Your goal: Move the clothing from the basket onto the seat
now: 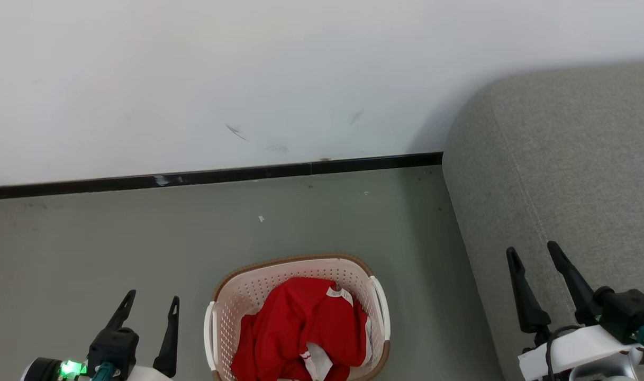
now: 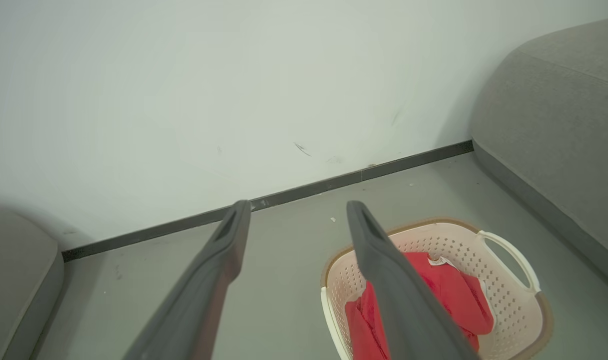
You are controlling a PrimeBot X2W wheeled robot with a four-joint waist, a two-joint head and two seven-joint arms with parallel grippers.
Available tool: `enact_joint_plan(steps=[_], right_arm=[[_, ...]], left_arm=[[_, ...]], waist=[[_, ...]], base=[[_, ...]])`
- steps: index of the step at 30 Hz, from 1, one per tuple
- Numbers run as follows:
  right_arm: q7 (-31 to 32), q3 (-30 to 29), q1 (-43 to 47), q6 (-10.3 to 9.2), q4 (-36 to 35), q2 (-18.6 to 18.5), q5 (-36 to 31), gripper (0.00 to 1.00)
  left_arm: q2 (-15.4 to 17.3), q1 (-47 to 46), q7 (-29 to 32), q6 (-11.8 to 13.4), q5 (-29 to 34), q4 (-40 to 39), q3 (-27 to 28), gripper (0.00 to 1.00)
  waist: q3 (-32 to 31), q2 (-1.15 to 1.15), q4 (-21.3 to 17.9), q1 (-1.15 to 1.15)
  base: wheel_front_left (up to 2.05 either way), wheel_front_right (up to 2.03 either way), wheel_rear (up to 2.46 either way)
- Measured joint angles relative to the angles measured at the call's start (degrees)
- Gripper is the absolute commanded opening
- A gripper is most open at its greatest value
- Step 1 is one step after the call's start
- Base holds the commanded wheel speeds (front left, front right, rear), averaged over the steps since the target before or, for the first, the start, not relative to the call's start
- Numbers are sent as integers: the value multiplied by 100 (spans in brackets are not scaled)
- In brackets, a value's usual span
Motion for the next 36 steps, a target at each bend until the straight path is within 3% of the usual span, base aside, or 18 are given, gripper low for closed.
enact_joint_plan(steps=[10,27,36], right_arm=[[1,-399,-104,0,-219,2,2,100],[-10,-581,-470,0,-659,8,152,100],[-35,-624,-911,0,-846,5,167,100]], left_arm=[[-34,-527,107,-283,144,455,-420,100],[-434,-1647,141,-664,591,1224,-1199,100],[-567,-2157,111,-682,806,1723,-1368,100]], waist=[[420,0,-67,0],[1408,0,-299,0],[2006,0,-450,0]], base=[[0,0,0],[0,0,0],[0,0,0]])
